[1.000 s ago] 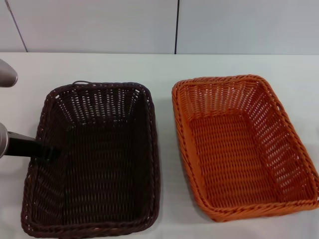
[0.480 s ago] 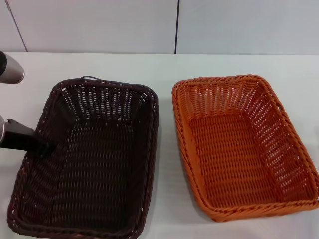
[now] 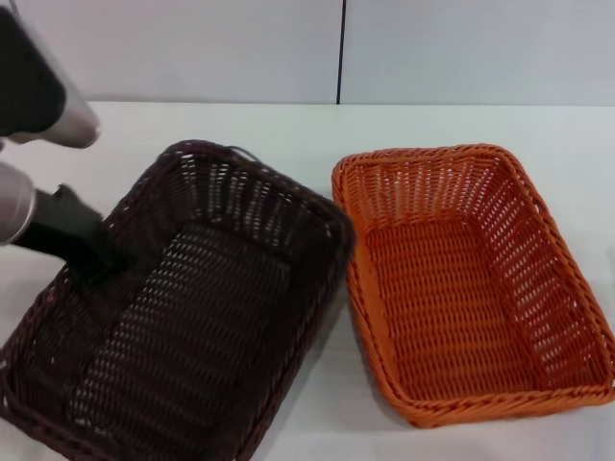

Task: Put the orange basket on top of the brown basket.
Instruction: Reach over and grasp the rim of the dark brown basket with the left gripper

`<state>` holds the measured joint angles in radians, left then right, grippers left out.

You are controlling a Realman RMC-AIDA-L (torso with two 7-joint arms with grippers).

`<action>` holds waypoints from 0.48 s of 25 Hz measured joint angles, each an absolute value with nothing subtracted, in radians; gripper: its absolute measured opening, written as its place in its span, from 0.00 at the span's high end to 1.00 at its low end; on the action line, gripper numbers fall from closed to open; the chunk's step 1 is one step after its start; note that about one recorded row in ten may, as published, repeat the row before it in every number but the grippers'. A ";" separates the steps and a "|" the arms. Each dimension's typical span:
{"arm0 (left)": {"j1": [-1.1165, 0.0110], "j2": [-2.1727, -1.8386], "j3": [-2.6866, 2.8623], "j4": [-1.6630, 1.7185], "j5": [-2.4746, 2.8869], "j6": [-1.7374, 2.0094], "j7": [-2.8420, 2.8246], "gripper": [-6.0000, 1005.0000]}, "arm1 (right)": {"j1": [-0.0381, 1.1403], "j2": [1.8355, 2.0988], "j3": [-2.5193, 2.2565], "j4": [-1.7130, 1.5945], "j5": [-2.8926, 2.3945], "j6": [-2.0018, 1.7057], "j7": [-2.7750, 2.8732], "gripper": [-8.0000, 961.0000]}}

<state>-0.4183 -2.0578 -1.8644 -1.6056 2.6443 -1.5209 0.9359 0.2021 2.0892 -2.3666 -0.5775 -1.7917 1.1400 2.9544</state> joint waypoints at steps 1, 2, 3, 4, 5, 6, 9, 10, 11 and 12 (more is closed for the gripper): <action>-0.418 -2.058 -1.864 -1.606 2.644 -1.521 0.936 0.76 | 0.201 2.089 -2.367 -0.578 -1.792 1.140 2.954 0.19; -0.465 -2.057 -1.875 -1.566 2.643 -1.526 1.003 0.76 | 0.200 2.089 -2.367 -0.579 -1.792 1.140 2.954 0.19; -0.487 -2.057 -1.875 -1.545 2.643 -1.525 1.032 0.76 | 0.200 2.089 -2.367 -0.579 -1.792 1.140 2.954 0.19; -0.502 -2.057 -1.876 -1.533 2.642 -1.523 1.049 0.76 | 0.200 2.089 -2.367 -0.579 -1.792 1.140 2.954 0.19; -0.521 -2.057 -1.876 -1.511 2.642 -1.517 1.074 0.76 | 0.198 2.089 -2.368 -0.580 -1.791 1.140 2.954 0.19; -0.521 -2.057 -1.876 -1.511 2.642 -1.517 1.074 0.76 | 0.198 2.089 -2.368 -0.580 -1.791 1.140 2.954 0.19; -0.596 -2.060 -1.873 -1.429 2.627 -1.486 1.135 0.76 | 0.195 2.089 -2.368 -0.580 -1.789 1.140 2.954 0.19; -0.619 -2.061 -1.868 -1.400 2.615 -1.474 1.153 0.76 | 0.193 2.089 -2.368 -0.580 -1.789 1.141 2.954 0.19; -0.647 -2.061 -1.859 -1.363 2.600 -1.456 1.176 0.77 | 0.192 2.089 -2.368 -0.580 -1.789 1.141 2.954 0.19; -0.675 -2.062 -1.843 -1.320 2.580 -1.432 1.203 0.77 | 0.190 2.089 -2.368 -0.580 -1.789 1.142 2.954 0.19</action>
<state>-0.6749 -2.0622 -1.8431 -1.3196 2.5804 -1.4317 1.2035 0.1896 2.0892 -2.3680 -0.5802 -1.7886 1.1421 2.9544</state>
